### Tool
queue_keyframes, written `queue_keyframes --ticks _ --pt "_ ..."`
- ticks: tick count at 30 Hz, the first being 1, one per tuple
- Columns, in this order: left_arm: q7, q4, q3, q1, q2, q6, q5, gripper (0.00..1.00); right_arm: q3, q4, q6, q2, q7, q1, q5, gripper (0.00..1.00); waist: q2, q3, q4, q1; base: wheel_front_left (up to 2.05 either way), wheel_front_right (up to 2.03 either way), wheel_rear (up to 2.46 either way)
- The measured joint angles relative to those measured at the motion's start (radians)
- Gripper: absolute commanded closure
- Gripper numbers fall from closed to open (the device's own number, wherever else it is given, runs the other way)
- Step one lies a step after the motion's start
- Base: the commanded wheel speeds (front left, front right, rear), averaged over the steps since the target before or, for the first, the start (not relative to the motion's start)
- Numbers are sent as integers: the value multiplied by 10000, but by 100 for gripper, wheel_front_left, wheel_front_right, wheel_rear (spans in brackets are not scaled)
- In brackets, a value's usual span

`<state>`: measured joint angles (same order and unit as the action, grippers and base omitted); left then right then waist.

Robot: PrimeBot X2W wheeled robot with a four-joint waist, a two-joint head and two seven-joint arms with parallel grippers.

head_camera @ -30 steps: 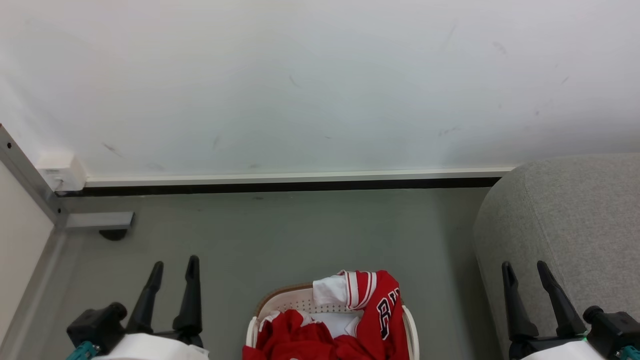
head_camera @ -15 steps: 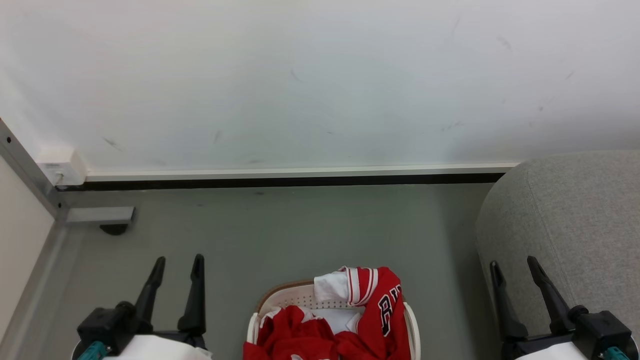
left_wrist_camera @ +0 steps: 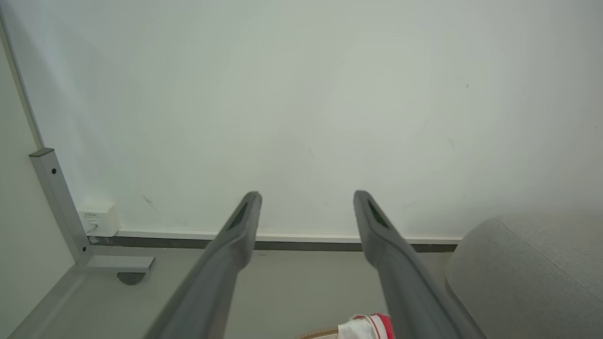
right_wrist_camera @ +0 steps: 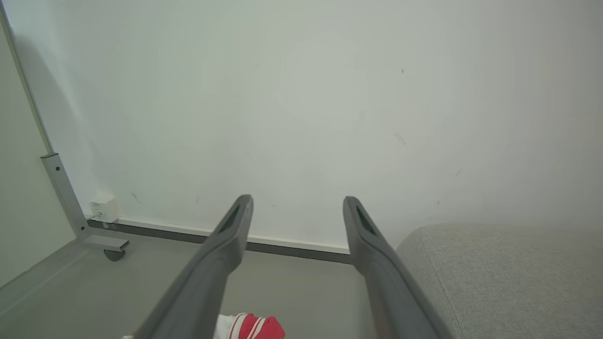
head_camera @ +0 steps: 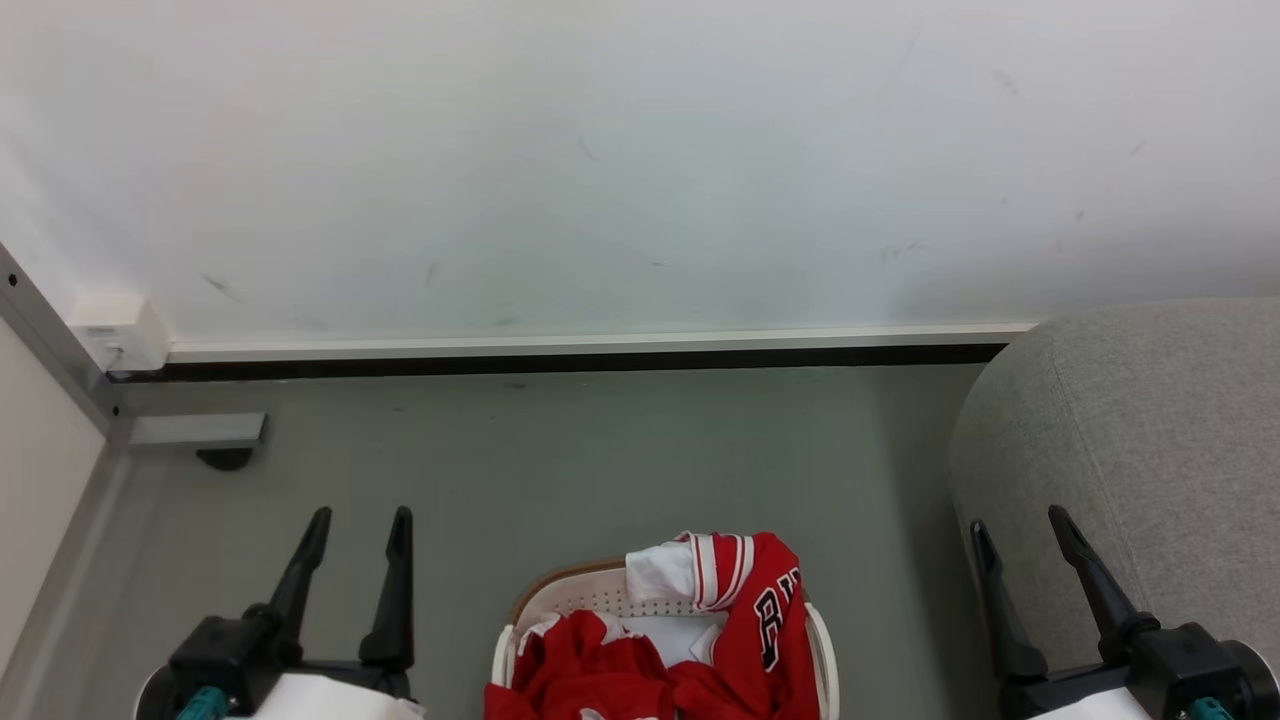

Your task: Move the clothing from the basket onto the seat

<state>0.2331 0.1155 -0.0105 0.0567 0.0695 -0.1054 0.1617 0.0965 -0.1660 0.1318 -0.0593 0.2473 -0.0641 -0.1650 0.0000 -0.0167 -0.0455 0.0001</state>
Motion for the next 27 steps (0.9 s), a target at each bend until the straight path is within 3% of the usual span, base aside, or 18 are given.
queue_keyframes --ticks 14,27 --pt "299 117 100 62 -75 -130 -909 0 -31 10 0 84 128 -83 924 0 0 2 -123 -1 0 0 0" --pt "311 169 228 118 -138 -178 -938 0 -48 0 0 96 148 -84 991 0 0 9 -106 0 0 0 0"
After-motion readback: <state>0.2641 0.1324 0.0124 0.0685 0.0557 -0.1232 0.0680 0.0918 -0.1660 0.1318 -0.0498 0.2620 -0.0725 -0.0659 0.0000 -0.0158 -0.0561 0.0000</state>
